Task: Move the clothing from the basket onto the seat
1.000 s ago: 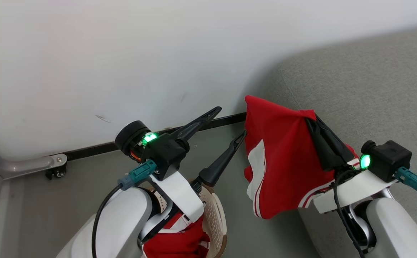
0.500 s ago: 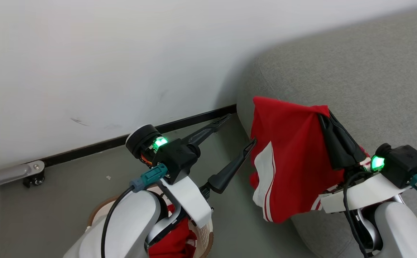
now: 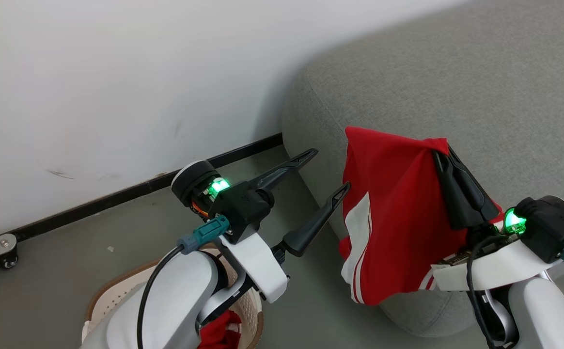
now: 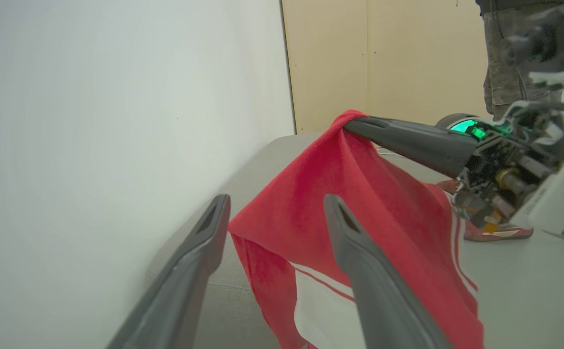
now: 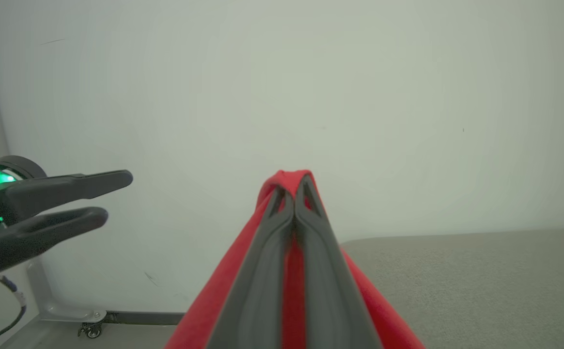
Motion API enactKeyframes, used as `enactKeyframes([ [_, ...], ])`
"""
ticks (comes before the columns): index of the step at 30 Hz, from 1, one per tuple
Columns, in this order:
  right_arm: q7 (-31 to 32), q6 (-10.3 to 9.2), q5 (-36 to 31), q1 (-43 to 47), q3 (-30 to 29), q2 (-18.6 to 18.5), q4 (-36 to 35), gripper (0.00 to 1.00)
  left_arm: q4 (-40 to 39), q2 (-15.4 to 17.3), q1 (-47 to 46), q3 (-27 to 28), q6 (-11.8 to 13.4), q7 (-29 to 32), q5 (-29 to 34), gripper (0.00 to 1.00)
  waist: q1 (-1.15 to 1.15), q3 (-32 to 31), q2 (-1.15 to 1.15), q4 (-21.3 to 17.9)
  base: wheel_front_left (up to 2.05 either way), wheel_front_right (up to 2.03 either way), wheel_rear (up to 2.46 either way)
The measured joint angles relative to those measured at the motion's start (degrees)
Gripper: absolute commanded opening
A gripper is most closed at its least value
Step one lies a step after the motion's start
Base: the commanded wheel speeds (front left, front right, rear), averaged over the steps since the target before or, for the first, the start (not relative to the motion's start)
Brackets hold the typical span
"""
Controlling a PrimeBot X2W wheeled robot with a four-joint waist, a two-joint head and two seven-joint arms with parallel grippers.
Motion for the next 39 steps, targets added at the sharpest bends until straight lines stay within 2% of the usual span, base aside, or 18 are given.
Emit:
enactKeyframes([
  [13,0.00,0.00,-0.32,0.87,0.89,0.99,-0.62,0.00,-0.05,2.08,-0.47,0.04,0.00,0.49,0.11,1.00,0.00,2.05,0.00,-4.75,0.00,0.00,0.00],
  [20,0.00,0.00,-1.63,0.23,-2.25,1.41,0.48,0.00,-0.47,3.38,-0.45,1.19,0.29,1.22,0.19,1.00,0.00,3.27,0.00,-6.63,0.00,0.00,0.00],
  [30,0.00,0.00,-1.27,-8.47,-8.18,1.58,2.14,0.00,-2.36,5.32,0.50,2.66,2.36,2.69,0.19,1.00,0.00,5.59,0.00,-8.12,0.00,0.00,0.00],
  [39,0.09,0.00,-0.23,-16.89,-10.58,0.97,7.02,0.00,-5.38,6.48,1.99,3.14,3.32,4.78,0.18,1.00,0.00,8.22,0.00,-7.61,0.00,0.00,0.00],
])
